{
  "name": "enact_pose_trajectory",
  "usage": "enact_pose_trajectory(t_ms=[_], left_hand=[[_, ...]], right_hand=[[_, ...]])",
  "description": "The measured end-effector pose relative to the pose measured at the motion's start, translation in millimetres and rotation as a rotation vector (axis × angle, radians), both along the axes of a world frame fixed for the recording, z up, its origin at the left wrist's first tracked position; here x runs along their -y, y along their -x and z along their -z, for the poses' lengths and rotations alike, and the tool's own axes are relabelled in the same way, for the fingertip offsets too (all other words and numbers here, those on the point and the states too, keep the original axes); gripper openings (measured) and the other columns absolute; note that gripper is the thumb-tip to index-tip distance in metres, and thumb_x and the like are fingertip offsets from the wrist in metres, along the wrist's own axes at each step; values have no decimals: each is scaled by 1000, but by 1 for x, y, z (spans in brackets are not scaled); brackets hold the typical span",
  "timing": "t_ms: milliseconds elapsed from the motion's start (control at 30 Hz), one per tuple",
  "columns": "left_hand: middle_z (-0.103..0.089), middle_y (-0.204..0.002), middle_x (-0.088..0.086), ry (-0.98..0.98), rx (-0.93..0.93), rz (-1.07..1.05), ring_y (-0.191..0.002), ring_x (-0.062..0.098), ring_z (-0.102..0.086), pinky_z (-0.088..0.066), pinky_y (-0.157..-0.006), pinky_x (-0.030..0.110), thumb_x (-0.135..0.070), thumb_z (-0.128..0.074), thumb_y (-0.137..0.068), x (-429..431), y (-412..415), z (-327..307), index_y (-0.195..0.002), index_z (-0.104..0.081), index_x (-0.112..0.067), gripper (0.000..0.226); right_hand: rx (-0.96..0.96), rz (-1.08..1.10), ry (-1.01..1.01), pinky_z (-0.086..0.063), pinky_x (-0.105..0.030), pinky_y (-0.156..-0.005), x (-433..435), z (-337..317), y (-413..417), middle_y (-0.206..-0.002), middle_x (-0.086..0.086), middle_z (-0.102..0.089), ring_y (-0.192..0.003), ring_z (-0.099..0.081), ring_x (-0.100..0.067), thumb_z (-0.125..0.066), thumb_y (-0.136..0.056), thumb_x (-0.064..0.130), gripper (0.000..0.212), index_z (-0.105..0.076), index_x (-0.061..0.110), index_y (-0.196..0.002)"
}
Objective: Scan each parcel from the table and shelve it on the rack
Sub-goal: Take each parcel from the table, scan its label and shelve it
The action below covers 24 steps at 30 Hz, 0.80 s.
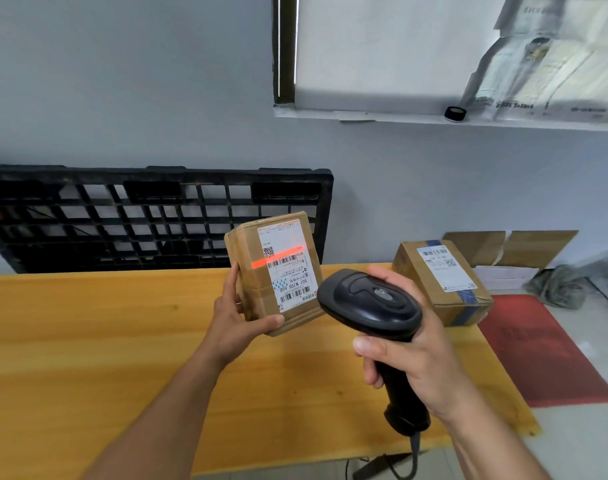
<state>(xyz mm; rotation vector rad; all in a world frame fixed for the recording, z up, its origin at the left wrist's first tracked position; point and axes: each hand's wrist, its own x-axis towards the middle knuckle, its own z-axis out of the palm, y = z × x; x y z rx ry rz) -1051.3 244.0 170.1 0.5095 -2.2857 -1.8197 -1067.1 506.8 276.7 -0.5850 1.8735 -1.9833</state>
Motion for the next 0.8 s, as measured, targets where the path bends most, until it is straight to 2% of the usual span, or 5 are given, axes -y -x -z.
enact_pose_trajectory(t_ms=[133,300,433,667,800], left_hand=[[-38,-143,6,10,-31,-54,-125,20,-44,-49,-90,32,-26,-91,-62,1,-13,-6,-151,-6,-47,125],[-37,-141,9,38,-28,-158,-127,24,-44,-48,-100,44,-38,-93,-54,4,-34,-24,-148,-6,-53,129],[-38,-141,8,57,-22,-236,-127,25,-45,-47,-102,49,-54,-89,-41,-1,-51,-37,-145,-7,-58,132],[-39,-145,7,86,-90,-330,-127,23,-46,-47,-95,35,-21,-91,-63,-28,-77,-48,-153,-8,-41,124],[-47,-140,8,93,-92,-426,-121,21,-51,-46,-81,21,-18,-88,-66,-48,-105,-53,-153,-10,-35,119]], right_hand=[[-9,-32,2,-48,-35,-45,-1,-2,-5,-78,-4,-71,-45,-57,-33,-86,-58,22,76,-56,43,-125],[-17,-99,26,-47,-34,-44,-7,-12,-5,-77,-9,-70,-47,-56,-36,-87,-55,24,80,-55,42,-126],[-42,-151,29,-47,-35,-44,-18,-19,-4,-73,-13,-69,-47,-57,-36,-83,-62,11,76,-55,43,-125],[-56,-228,60,-51,-37,-46,-40,-26,-5,-92,-17,-72,-49,-60,-35,-87,-58,20,82,-53,44,-129],[-71,-324,69,-52,-38,-47,-42,-27,-7,-96,-16,-72,-51,-61,-35,-89,-54,34,86,-50,46,-129]])
